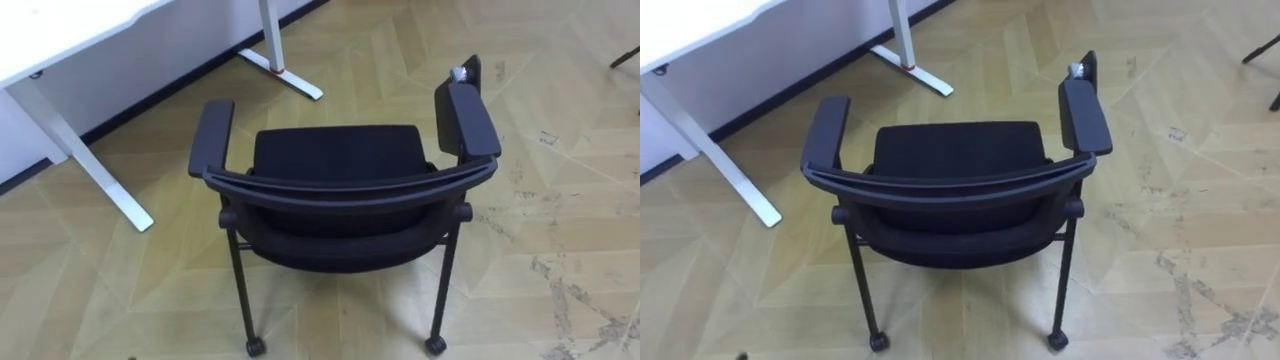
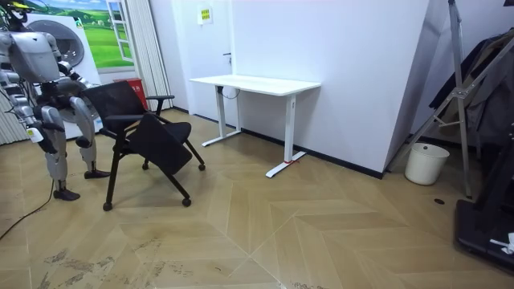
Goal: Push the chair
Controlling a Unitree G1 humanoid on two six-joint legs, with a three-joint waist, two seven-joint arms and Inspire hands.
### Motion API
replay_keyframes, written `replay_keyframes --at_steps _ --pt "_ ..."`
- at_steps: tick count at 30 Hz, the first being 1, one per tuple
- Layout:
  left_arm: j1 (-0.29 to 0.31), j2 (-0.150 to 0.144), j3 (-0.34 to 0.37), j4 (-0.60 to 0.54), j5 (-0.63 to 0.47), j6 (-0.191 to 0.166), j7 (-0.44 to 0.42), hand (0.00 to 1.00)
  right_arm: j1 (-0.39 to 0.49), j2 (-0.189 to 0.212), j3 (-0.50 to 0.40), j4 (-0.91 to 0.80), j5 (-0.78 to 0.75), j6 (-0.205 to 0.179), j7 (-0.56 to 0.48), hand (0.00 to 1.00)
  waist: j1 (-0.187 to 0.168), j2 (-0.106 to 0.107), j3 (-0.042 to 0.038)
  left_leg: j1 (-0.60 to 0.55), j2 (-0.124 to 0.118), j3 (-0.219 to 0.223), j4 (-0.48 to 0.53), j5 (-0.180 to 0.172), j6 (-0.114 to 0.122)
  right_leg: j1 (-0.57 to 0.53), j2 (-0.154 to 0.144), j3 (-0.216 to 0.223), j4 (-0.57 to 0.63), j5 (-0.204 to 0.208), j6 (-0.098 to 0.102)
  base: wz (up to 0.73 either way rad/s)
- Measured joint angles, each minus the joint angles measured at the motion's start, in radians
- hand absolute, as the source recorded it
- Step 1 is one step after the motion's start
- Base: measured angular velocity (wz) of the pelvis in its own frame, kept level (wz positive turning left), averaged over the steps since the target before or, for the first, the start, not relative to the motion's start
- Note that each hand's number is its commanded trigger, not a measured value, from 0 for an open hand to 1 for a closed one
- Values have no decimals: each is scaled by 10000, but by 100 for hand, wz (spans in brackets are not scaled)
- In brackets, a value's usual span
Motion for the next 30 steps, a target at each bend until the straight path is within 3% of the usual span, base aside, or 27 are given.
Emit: replay_keyframes --at_steps 2,4,6,8,10,13,15,20,30 --pt "-183 145 -37 -361 874 -11 89 0 -19 -104 -17 -1 -269 -6 0 0 -50 24 -8 14 -1 9 -4 2 1 2 -6 4 7 0 -1 0" --pt "-443 330 -43 -411 1377 41 104 0 -24 -207 4 -27 -416 14 -1 0 -141 138 -85 40 -2 23 -11 2 1 3 -10 10 29 0 -1 -2" --pt "-522 502 -46 -909 1788 317 94 0 4 -267 1 -83 -427 36 -7 0 -234 203 -107 69 -1 57 -20 2 1 3 -10 47 21 0 0 -5" --pt "-685 674 -131 -1767 2271 523 94 0 0 -372 -14 -100 -544 118 -82 0 -271 206 -65 69 -10 67 -19 3 3 -2 -23 67 11 1 -1 -2" --pt "-882 824 -248 -1939 2724 591 84 0 2 -417 -6 -104 -704 123 -179 0 -314 226 -61 69 -12 71 -17 3 3 -4 -23 111 13 1 -1 0" --pt "-1103 869 -420 -2110 2983 861 34 0 -14 -508 2 -157 -693 162 -220 0 -482 352 -41 46 -10 66 -15 2 3 -33 -21 141 21 1 -1 0" --pt "-1138 877 -645 -2845 2981 1051 -210 0 -26 -587 11 -408 -700 327 -214 0 -510 456 -17 -15 -9 65 -9 2 5 -109 -22 127 74 0 -1 0" --pt "-1541 1060 -651 -3654 3402 1160 -520 0 -115 -621 52 -356 -752 336 -205 0 -578 461 6 -165 -9 20 54 4 8 -161 -30 125 103 1 -1 1" --pt "-1545 1258 -894 -5951 5049 1581 -1017 0 -185 -635 123 -381 -820 334 -265 0 -751 494 4 -165 -9 25 40 4 7 -247 -30 136 105 1 -1 0"
